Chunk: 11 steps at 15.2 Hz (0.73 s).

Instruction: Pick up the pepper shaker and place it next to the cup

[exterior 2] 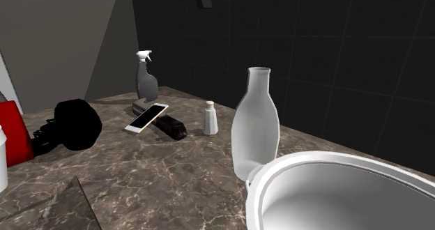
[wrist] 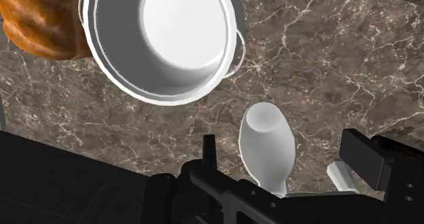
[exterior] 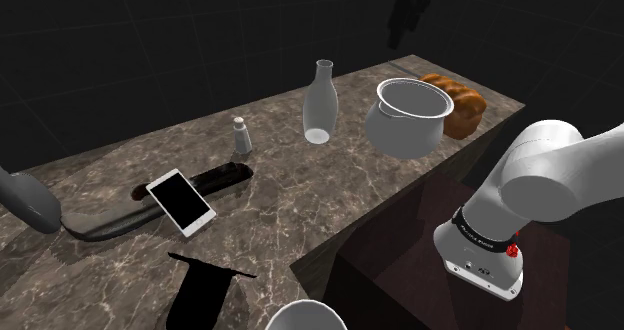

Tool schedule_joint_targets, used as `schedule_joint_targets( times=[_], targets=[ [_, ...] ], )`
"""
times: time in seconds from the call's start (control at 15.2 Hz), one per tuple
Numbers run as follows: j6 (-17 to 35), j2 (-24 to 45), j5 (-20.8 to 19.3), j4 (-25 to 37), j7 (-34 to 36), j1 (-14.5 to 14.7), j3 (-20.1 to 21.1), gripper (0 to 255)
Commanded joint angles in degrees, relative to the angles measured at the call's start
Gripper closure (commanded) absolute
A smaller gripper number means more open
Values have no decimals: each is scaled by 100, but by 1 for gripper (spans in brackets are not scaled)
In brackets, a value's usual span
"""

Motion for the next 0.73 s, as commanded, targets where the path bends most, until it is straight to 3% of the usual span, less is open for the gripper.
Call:
schedule_joint_targets(
  times=[0.0, 0.66],
  targets=[
    [0, 0, 0, 0, 0, 0, 0, 0],
    [1199, 1758, 128, 378, 287, 216, 433, 0]
  ],
)
